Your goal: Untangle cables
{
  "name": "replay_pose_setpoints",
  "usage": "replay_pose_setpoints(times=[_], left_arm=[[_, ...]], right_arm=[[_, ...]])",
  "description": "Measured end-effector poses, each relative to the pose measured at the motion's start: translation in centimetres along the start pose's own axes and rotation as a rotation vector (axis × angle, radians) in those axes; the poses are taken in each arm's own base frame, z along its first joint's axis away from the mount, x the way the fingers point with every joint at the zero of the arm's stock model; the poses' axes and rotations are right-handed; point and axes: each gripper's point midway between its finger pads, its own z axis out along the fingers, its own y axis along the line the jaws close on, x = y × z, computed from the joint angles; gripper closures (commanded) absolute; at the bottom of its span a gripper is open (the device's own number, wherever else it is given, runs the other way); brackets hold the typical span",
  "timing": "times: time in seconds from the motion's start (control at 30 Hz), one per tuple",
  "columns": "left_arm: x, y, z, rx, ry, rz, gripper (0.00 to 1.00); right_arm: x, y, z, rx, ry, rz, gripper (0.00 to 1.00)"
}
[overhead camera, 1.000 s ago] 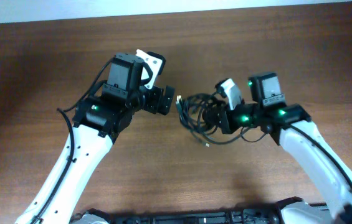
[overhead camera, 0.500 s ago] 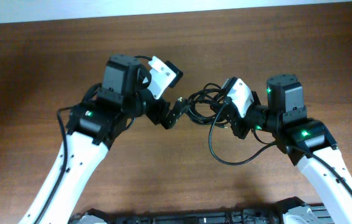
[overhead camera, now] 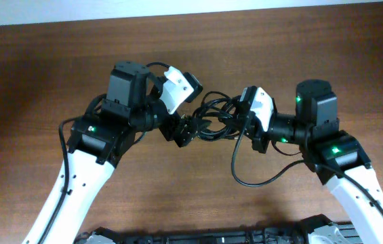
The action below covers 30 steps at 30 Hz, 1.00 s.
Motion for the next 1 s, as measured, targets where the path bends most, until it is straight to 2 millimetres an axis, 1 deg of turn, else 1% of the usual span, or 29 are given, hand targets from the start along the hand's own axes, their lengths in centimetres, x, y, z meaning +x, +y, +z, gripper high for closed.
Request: replay_pose_setpoints(times=[0.1,0.13,0.17,0.2,0.23,0.33,0.77,0.87,1.0], left_arm=[[0.0,0.0,0.0,0.000,0.000,0.000,0.02],[0.0,0.0,0.0,0.000,0.000,0.000,0.10],[0.0,0.0,0.0,0.000,0.000,0.000,0.13],[0.0,-0.1,0.0,0.003,-0.001,-0.002,0.14],[0.0,-0.2,0.0,0.008,-0.002,0.000,0.13],[-0.1,-0.2,0.0,0.010,-0.005,0.007,0.06],[-0.1,-0.2,0.0,0.010,-0.005,-0.020,0.07],[-0.1,-0.1,0.0,0.008,-0.005,-0.036,0.08],[0.0,0.9,-0.4,-0.017,-0.008,-0.103,0.05]], right_arm=[[-0.7,0.8,-0.1,-0.021,-0.021,-0.026,0.96],[-0.8,1.1,0.0,-0.031,-0.025,-0.032,0.96],[-0.9,1.4,0.1,-0.039,-0.025,-0.036,0.96],[-0.9,1.5,0.2,-0.044,-0.025,-0.038,0.96],[-0.9,1.7,0.3,-0.047,-0.024,-0.041,0.96],[-1.0,2.2,0.5,-0.066,-0.025,-0.049,0.96],[-1.0,2.3,0.6,-0.069,-0.024,-0.050,0.96],[-0.9,2.0,0.6,-0.050,-0.016,-0.049,0.96],[-1.0,1.6,0.6,-0.025,-0.015,-0.058,0.96]])
